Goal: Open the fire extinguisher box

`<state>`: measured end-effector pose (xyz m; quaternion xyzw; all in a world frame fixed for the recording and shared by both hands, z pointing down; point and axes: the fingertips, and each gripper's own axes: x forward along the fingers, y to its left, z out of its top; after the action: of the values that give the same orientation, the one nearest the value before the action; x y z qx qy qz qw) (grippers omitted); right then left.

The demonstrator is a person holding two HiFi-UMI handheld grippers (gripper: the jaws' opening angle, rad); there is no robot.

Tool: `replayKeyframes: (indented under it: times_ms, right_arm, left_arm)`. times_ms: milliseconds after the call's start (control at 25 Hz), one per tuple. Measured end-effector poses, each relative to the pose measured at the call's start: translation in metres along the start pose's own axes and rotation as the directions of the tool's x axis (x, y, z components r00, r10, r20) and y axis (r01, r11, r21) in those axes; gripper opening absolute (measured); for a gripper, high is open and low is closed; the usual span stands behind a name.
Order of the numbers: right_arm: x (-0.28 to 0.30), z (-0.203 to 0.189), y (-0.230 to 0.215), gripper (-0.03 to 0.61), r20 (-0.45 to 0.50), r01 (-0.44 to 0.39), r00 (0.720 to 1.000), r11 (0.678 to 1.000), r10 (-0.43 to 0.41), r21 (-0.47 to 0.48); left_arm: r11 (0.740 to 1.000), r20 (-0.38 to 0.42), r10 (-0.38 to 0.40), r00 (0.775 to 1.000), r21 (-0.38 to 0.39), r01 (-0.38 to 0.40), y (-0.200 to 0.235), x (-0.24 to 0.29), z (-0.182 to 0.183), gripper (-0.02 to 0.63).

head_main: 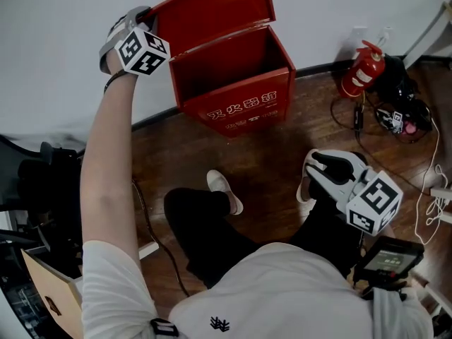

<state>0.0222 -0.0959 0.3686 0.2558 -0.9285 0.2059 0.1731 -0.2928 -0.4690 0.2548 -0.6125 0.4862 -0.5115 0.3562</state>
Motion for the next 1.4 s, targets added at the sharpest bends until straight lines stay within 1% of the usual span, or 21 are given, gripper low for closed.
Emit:
replayKeyframes:
  times_ms: [200, 360, 480, 640, 720, 800, 880, 960, 1120, 1200, 1280, 1320, 1400]
  right_arm:
    - [0.004, -0.004, 0.001, 0.103, -0.011, -0.007, 1.0, 1.0, 0.007, 0.011]
    - [0.0, -0.005, 0.003, 0.103, -0.006, 0.003, 1.0, 1.0, -0.003, 0.011]
    - [0.0, -0.005, 0.002, 0.103, -0.006, 0.002, 1.0, 1.0, -0.002, 0.016]
    - [0.006, -0.008, -0.004, 0.103, -0.01, 0.001, 1.0, 1.0, -0.001, 0.024]
    - [0.005, -0.007, -0.006, 0.103, -0.01, 0.004, 1.0, 1.0, -0.004, 0.026]
    - [0.003, -0.006, -0.008, 0.103, -0.009, 0.007, 1.0, 1.0, -0.007, 0.025]
    - [0.003, -0.005, -0.009, 0.103, -0.008, 0.008, 1.0, 1.0, -0.008, 0.024]
    - [0.005, -0.001, -0.012, 0.103, -0.002, 0.006, 1.0, 1.0, -0.006, 0.021]
    - [0.003, 0.005, -0.012, 0.103, 0.01, 0.008, 1.0, 1.0, -0.008, -0.007]
    - [0.0, 0.011, -0.009, 0.103, 0.023, 0.009, 1.0, 1.0, -0.009, -0.024]
    - [-0.003, 0.018, -0.004, 0.103, 0.043, 0.011, 0.999, 0.999, -0.009, -0.041]
    - [-0.004, 0.021, -0.003, 0.103, 0.052, 0.012, 0.999, 0.999, -0.01, -0.048]
    - [-0.008, 0.023, 0.001, 0.103, 0.06, 0.015, 0.998, 0.998, -0.012, -0.057]
  left_arm:
    - [1.0, -0.037, 0.001, 0.999, 0.004, -0.001, 0.003, 0.017, -0.006, 0.066]
    - [0.999, -0.075, 0.024, 0.997, 0.035, -0.021, 0.008, 0.017, -0.007, 0.067]
    - [0.999, -0.078, 0.023, 0.997, 0.038, -0.02, 0.009, 0.02, -0.009, 0.069]
    - [0.999, -0.071, -0.003, 0.997, 0.051, 0.007, 0.002, 0.032, -0.012, 0.069]
    - [0.999, -0.063, -0.015, 0.998, 0.042, 0.018, 0.003, 0.032, -0.01, 0.074]
    - [0.999, -0.05, -0.011, 0.999, 0.036, 0.013, 0.007, 0.029, -0.008, 0.087]
    - [1.0, -0.035, -0.001, 0.999, 0.027, 0.002, 0.011, 0.025, -0.005, 0.091]
    - [1.0, -0.013, 0.003, 1.0, 0.006, -0.003, 0.012, 0.018, -0.003, 0.114]
    - [1.0, 0.028, -0.014, 1.0, -0.025, 0.014, 0.003, -0.013, -0.001, 0.112]
    - [0.997, 0.038, -0.016, 0.999, -0.072, 0.019, 0.001, -0.035, -0.004, 0.112]
    - [0.984, 0.073, -0.003, 0.997, -0.177, 0.016, 0.003, -0.066, -0.006, 0.112]
    - [0.97, 0.099, 0.001, 0.995, -0.243, 0.023, 0.002, -0.085, -0.004, 0.112]
    - [0.93, 0.156, -0.006, 0.988, -0.362, 0.062, -0.007, -0.124, 0.003, 0.112]
